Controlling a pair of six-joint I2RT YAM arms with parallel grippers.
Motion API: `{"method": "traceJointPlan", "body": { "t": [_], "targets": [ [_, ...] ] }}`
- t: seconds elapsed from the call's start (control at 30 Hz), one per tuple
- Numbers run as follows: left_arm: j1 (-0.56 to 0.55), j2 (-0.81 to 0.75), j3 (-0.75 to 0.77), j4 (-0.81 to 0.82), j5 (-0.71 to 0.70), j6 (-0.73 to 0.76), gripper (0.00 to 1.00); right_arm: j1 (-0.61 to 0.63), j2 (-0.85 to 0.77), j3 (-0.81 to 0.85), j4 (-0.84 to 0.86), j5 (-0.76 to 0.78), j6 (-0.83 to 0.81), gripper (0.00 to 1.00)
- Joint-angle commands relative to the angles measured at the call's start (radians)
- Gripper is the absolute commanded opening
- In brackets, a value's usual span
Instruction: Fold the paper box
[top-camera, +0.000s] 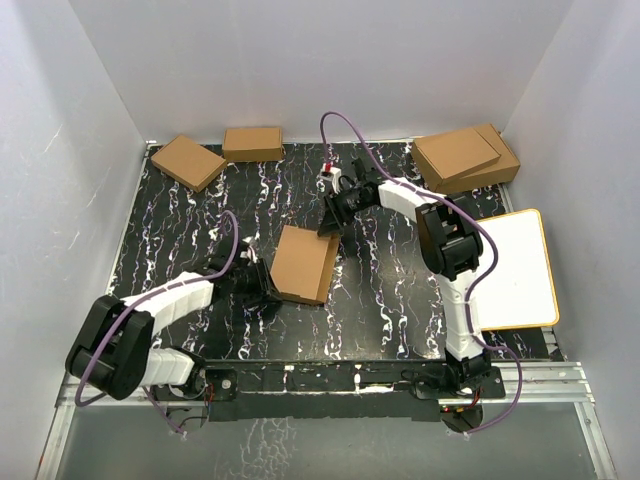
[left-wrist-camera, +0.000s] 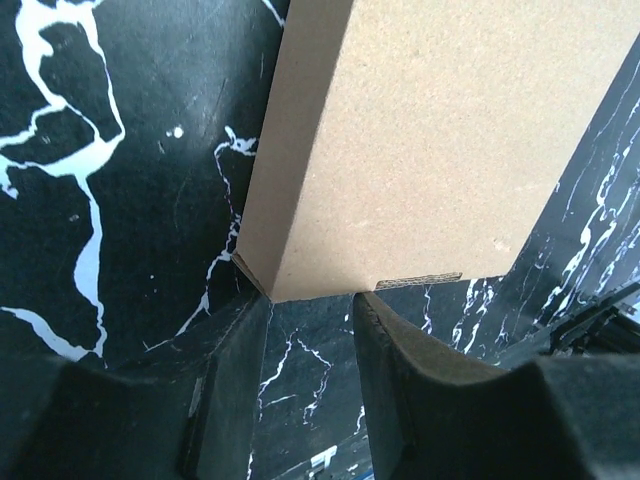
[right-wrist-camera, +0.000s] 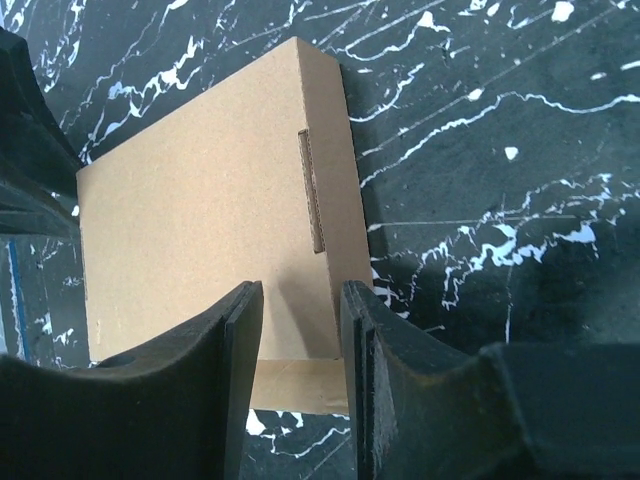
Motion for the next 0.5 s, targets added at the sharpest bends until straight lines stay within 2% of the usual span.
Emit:
{"method": "traceJointPlan", "body": {
  "t": [0.0,0.27,0.47],
  "targets": [
    [0.0,0.037,0.057,0.028,-0.084,0.033,0.39,0.003,-0.054,-0.035,-0.008,-0.017,-0.029,0.4],
    [0.019,0.123,0.154,0.018,-0.16,0.087,0.42,-0.008,-0.159,-0.197,-0.032,0.016,-0.062,0.38],
    [0.056,0.183,0.219,0.047,-0.163,0.116,0.45,-0.018,-0.27,-0.339,-0.037,0.019,-0.092,0.4]
  ]
}}
